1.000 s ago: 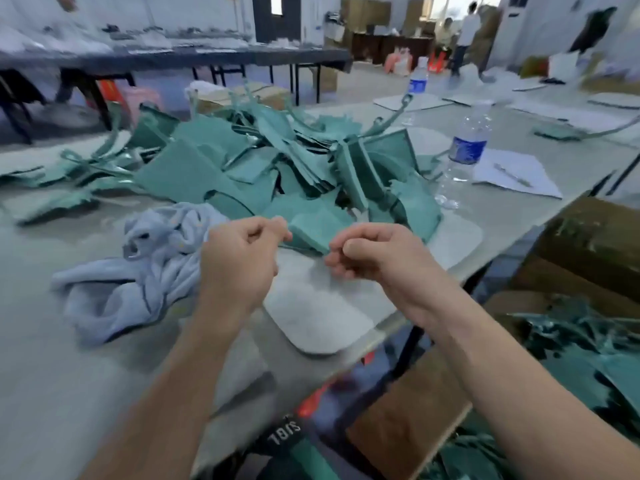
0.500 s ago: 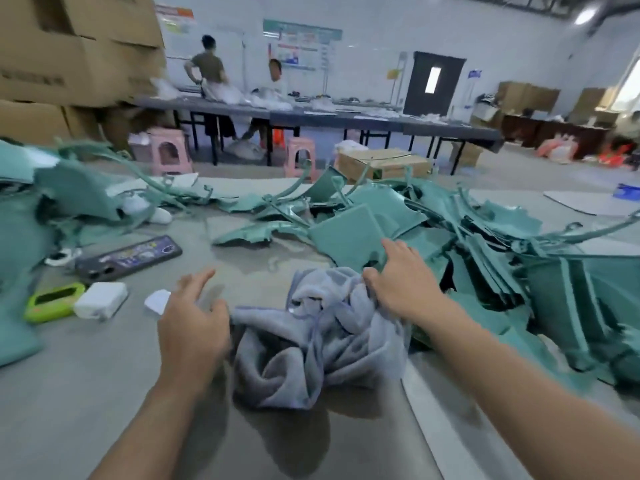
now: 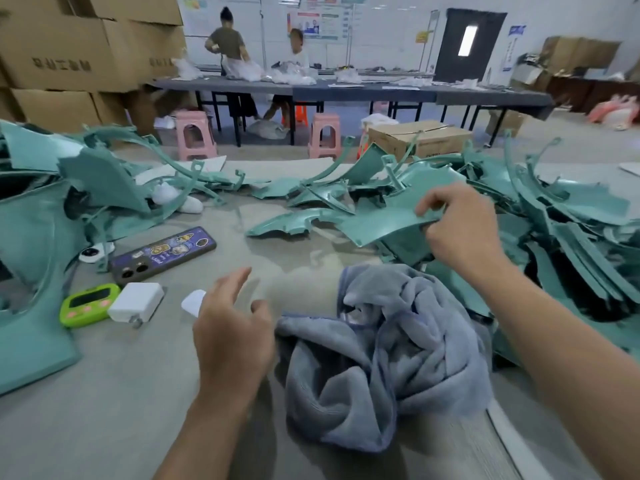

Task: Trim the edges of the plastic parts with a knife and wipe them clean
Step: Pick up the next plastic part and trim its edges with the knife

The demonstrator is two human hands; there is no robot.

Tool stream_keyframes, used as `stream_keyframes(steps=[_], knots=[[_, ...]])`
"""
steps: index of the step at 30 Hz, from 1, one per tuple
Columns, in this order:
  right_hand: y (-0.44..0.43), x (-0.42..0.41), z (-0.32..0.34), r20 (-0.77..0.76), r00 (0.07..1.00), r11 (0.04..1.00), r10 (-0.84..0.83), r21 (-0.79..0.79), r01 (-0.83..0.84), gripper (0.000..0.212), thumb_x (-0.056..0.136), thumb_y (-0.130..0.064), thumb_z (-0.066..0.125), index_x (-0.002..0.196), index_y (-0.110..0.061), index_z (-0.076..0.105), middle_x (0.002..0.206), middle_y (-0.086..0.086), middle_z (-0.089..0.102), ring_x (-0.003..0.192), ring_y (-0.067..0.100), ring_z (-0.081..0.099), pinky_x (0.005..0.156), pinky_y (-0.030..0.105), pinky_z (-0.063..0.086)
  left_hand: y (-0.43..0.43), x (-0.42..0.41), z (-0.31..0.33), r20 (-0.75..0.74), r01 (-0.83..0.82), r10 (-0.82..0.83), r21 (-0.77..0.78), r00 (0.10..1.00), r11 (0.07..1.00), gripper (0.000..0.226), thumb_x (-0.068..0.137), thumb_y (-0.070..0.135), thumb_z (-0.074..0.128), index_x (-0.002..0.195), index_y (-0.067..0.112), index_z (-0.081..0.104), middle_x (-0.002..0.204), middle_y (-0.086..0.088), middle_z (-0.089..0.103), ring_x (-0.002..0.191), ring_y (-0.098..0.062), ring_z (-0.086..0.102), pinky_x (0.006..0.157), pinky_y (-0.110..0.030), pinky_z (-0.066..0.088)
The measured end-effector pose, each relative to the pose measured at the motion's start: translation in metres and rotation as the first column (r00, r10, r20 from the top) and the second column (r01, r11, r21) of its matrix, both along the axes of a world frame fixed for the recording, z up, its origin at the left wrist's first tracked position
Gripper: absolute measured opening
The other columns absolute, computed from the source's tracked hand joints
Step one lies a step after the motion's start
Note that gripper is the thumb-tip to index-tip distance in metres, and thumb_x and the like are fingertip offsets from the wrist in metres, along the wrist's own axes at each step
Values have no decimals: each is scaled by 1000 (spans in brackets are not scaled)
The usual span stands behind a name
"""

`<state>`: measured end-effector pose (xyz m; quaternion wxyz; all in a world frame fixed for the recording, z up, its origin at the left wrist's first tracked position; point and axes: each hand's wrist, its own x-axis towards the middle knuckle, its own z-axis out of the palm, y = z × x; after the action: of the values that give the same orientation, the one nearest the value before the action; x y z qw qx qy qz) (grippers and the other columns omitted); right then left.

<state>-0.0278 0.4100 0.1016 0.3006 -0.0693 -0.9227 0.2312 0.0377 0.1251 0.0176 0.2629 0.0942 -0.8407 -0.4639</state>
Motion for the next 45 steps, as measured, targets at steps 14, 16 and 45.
stream_keyframes(steps=[14,16,45], knots=[[-104,56,-26,-347,818,858,460,-66,-510,34,69,13,76,83,-18,81,94,-17,71,100,9,64,93,50,50,-2,19,6,-262,158,-222,-245,939,957,56,79,-2,72,130,21,69,135,7,65,127,-5,52,115,-40,40],[-102,61,-28,-343,828,884,444,16,-467,31,77,5,77,97,-19,81,110,-13,72,110,10,62,100,51,46,-3,19,4,-311,72,-176,-320,934,945,41,83,8,68,122,20,73,119,7,73,112,-4,54,105,-42,45],[-87,93,-45,-194,970,985,148,-62,-163,30,86,-3,65,99,-27,78,96,-2,68,87,24,61,75,38,44,19,31,12,-189,192,-126,384,974,903,3,80,15,65,78,14,66,66,14,67,59,-1,57,53,-16,45]])
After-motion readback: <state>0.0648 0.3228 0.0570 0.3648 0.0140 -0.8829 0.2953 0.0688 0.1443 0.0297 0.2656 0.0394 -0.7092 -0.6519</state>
